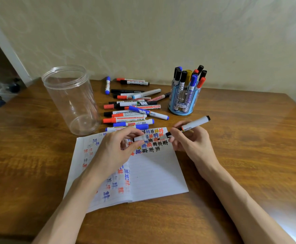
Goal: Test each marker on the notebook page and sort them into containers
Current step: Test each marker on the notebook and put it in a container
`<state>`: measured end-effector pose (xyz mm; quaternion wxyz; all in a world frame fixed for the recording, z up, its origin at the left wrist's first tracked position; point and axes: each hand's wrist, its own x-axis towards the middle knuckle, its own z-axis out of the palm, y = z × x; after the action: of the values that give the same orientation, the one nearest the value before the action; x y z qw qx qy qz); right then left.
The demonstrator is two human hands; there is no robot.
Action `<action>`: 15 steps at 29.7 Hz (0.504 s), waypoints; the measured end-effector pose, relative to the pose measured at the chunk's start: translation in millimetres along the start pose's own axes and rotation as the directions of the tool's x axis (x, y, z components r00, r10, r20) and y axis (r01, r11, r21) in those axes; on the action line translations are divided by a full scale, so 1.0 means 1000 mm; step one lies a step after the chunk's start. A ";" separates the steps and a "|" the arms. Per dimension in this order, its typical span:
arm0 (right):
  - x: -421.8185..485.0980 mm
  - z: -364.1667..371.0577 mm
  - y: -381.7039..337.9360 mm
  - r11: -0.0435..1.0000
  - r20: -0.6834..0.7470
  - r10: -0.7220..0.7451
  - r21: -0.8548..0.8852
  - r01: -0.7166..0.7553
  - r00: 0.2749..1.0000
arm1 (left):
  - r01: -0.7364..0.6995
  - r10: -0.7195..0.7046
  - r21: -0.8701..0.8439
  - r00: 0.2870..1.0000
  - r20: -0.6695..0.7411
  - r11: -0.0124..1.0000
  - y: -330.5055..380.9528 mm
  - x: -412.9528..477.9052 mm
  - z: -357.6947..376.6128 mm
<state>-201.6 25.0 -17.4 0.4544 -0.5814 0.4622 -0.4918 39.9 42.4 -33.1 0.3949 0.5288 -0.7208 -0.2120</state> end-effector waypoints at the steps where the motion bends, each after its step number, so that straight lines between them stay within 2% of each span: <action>1: -0.001 0.001 0.000 1.000 0.019 0.004 0.016 -0.004 1.000 | -0.007 0.007 -0.011 1.000 0.008 1.000 0.001 0.000 0.000; 15: -0.004 0.006 -0.003 0.987 0.106 0.027 0.157 -0.044 0.994 | -0.061 0.066 -0.063 0.995 0.075 0.996 0.004 0.000 -0.001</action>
<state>-195.7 29.9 -16.1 0.5313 -0.5597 0.4079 -0.4880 37.9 44.2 -29.4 0.3892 0.4848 -0.7452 -0.2411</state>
